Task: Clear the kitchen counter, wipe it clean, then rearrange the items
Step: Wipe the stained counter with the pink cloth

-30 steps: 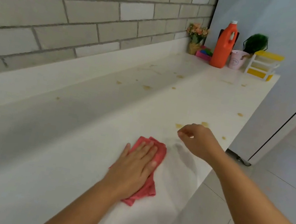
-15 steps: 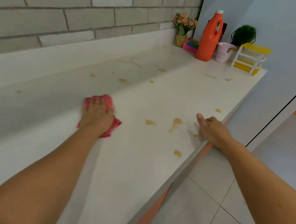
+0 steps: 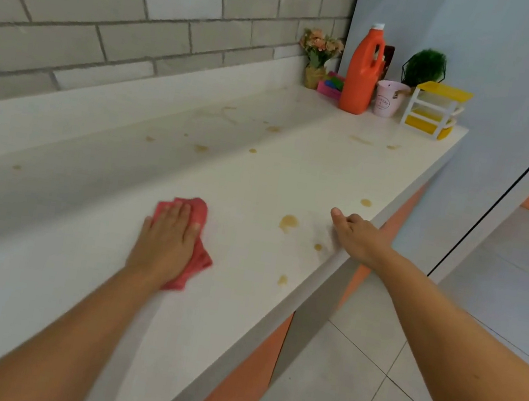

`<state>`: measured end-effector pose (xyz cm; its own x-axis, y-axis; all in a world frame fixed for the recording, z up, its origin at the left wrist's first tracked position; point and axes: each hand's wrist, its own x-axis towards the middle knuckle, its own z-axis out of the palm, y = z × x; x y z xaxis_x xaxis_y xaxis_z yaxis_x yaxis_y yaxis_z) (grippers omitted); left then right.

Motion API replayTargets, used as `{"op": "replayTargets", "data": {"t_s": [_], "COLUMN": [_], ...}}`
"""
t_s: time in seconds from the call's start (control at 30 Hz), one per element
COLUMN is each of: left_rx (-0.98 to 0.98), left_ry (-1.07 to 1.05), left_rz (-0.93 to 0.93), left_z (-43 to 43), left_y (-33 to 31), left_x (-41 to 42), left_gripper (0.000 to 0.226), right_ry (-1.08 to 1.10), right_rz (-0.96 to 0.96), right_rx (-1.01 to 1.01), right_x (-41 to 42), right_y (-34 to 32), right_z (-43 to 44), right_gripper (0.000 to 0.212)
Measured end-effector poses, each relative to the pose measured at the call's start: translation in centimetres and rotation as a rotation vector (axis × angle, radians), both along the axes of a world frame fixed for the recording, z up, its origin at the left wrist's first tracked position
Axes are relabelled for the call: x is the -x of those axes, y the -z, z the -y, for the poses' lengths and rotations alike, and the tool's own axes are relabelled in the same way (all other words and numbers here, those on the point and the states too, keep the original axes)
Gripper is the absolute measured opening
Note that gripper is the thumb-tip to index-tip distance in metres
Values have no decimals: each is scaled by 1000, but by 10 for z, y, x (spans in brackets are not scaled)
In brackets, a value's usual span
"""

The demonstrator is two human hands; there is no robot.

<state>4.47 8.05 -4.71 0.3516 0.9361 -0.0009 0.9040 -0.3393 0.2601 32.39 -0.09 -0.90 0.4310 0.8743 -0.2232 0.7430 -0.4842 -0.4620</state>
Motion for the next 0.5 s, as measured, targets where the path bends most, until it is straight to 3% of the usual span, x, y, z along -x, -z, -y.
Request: {"op": "replayTargets", "data": {"t_s": [0.1,0.27,0.4,0.5], "left_rx": [-46,-53,37,71], "left_ry": [-125,238,437,458], "left_rz": [1,1,70,220], "left_z": [-39,-1,51,62], "left_y": [-1,6,6,5], "left_x": [-49,-158,-148,-113], "left_gripper": [53,57,50,45], "right_ry": [-37,-52,-23,-49], "right_rz": [29,-34,-198,99], "right_rx": [10,-10,-62,-48], "right_x": [0,-9,-16,12], "right_y": [3,10,11,0], "right_z": [-3,-4,-1,8], "right_gripper": [64,53,59,52]}}
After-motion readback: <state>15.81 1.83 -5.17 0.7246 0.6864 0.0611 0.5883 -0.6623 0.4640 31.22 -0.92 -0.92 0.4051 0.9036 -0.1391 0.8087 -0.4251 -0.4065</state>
